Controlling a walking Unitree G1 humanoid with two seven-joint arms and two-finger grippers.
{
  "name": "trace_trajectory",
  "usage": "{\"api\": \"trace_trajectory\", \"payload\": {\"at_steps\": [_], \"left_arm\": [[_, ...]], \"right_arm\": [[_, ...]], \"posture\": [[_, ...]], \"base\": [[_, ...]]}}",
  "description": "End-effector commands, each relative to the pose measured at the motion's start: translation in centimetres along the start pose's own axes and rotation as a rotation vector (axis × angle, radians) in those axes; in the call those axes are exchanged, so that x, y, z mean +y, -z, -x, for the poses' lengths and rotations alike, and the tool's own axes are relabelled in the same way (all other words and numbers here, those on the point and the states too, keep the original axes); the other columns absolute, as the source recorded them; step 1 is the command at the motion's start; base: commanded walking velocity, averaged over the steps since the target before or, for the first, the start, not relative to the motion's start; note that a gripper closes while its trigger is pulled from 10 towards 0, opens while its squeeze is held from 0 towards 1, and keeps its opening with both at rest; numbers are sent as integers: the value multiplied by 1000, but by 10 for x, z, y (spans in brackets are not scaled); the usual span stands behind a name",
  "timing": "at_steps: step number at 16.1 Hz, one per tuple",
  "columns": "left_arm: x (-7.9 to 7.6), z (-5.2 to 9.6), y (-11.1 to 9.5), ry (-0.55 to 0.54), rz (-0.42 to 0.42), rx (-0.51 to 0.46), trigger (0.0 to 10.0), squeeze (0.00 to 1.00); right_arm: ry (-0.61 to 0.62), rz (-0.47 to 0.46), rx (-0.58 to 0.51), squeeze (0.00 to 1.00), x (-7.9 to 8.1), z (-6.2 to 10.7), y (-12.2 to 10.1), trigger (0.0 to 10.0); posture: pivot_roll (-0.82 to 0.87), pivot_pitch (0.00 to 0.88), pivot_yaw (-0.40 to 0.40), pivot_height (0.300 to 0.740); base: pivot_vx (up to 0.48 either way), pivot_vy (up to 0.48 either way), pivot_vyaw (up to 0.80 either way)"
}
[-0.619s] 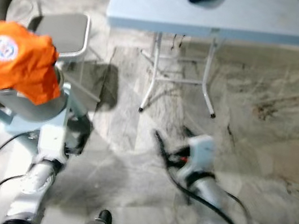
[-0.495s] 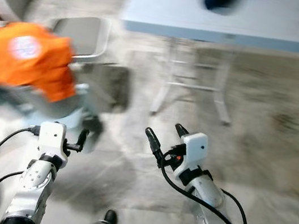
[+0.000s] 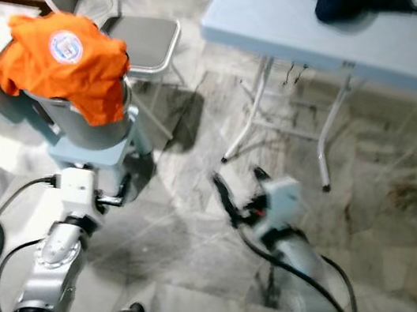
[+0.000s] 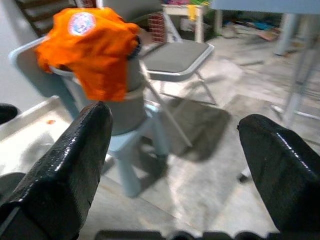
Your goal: Hang hanger
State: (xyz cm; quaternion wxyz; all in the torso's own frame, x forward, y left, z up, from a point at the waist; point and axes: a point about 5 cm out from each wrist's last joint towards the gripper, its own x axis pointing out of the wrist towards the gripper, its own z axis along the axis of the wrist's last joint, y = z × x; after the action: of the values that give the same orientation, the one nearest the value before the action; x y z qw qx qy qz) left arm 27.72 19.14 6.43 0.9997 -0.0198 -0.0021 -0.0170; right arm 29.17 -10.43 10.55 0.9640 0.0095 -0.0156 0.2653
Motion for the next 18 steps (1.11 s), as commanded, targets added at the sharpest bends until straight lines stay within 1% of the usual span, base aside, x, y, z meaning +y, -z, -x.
{"api": "trace_trajectory", "payload": {"at_steps": [1,2,5,7,13,18], "left_arm": [[9,7,5,-21,-6,24,10000,0],[8,7,6,-12,0,27,10000,0],[6,8,9,2,1,40,10000,0],[4,8,9,8,2,43,10000,0],[1,9,11,10,14,43,10000,0],[1,11,13,0,15,46,10000,0]], "right_arm": [[-50,-3,-11,0,13,-5,-1,10000],[-62,18,-8,0,15,-4,0,10000],[-54,-6,-10,0,16,-1,1,10000],[-44,-11,-10,0,14,1,2,10000],[-44,2,-21,0,11,-3,-2,10000],[-68,7,-11,0,13,-4,0,10000]], "posture": [[-55,184,-16,740],[-61,189,-14,740],[-71,194,-12,740],[-73,194,-13,740],[-71,186,-35,740],[-60,186,-43,740]], "base": [[337,0,0],[356,0,800],[355,0,800],[351,0,0],[350,0,0],[344,0,0]]}}
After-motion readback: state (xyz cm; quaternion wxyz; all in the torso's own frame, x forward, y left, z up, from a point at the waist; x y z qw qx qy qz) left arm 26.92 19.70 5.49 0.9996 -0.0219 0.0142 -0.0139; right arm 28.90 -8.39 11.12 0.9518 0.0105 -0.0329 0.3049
